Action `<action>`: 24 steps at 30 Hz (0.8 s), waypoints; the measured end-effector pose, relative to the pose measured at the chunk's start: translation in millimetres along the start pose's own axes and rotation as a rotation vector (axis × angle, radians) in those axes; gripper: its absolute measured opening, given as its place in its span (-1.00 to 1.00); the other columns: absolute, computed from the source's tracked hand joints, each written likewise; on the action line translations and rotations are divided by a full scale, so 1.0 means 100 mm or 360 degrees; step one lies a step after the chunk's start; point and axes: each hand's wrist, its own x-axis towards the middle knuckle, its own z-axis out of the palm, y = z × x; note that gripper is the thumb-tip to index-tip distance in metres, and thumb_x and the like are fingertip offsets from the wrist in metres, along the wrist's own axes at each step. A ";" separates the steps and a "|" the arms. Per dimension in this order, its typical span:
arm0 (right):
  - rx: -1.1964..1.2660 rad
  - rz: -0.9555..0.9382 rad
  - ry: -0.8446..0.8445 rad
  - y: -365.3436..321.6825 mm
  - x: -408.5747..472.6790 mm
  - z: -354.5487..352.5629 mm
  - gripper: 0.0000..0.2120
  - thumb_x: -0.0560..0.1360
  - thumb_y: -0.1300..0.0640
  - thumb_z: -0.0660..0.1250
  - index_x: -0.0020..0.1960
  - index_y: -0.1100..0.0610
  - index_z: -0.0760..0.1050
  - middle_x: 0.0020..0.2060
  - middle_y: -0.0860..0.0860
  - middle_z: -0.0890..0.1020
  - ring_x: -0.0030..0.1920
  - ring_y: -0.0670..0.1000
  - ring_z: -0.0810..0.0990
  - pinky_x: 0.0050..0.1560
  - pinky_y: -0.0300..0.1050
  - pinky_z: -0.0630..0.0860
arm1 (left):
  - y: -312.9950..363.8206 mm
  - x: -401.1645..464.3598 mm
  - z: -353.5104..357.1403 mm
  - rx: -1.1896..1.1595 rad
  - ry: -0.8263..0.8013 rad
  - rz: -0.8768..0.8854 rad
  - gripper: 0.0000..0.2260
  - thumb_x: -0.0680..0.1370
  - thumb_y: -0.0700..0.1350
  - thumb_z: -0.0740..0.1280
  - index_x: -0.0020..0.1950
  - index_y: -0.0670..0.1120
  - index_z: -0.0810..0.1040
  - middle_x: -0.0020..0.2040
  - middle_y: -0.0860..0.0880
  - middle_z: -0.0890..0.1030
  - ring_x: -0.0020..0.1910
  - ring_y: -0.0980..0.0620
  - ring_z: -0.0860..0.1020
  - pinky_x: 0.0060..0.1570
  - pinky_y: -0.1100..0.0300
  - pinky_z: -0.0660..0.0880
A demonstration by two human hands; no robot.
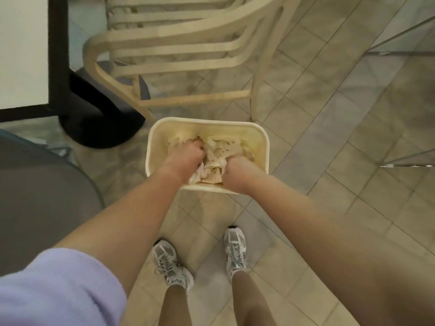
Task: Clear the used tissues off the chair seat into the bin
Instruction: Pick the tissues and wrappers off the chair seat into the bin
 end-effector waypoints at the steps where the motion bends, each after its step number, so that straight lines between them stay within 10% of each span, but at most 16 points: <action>1: -0.0054 -0.0017 -0.0028 0.01 0.04 0.00 -0.73 0.57 0.21 0.08 0.09 0.27 0.51 0.09 0.15 0.57 0.00 0.11 0.52 -0.04 -0.08 0.43 | 0.02 0.02 0.03 0.0030 -0.0037 -0.0006 -0.76 0.55 -0.22 0.19 0.16 -0.27 0.52 0.30 -0.19 0.38 0.26 -0.16 0.31 0.22 -0.04 0.34; 7: -0.0196 -0.0026 -0.0097 0.07 0.04 -0.05 -0.70 0.54 0.23 0.20 0.25 0.22 0.45 0.16 0.14 0.54 0.13 0.13 0.53 0.11 -0.08 0.49 | -0.21 -0.07 -0.10 -0.0067 -0.0261 0.0114 -0.69 0.55 -0.02 0.18 0.21 -0.05 0.56 0.45 -0.03 0.20 0.32 -0.06 0.22 0.33 0.01 0.24; 15: -0.0060 -0.0119 0.0349 -0.11 -0.29 -0.36 -0.78 0.48 0.25 0.11 0.01 0.16 0.50 0.11 0.10 0.43 0.15 0.13 0.36 -0.14 -0.01 0.45 | -0.20 -0.57 -0.36 -0.0451 0.0109 0.0038 -0.62 0.43 -0.17 0.34 0.20 0.07 0.38 0.36 0.07 0.29 0.05 0.03 0.47 -0.12 0.19 0.38; 24: -0.0024 -0.0300 0.0503 -0.76 -0.78 -0.78 -0.68 0.51 0.21 0.10 0.21 0.14 0.49 0.17 0.11 0.46 0.23 0.14 0.38 0.08 0.03 0.45 | -0.33 -1.42 -0.76 -0.0581 0.0428 -0.0018 -0.65 0.46 -0.25 0.24 0.23 -0.03 0.46 0.20 0.00 0.47 0.19 0.01 0.44 0.10 0.05 0.45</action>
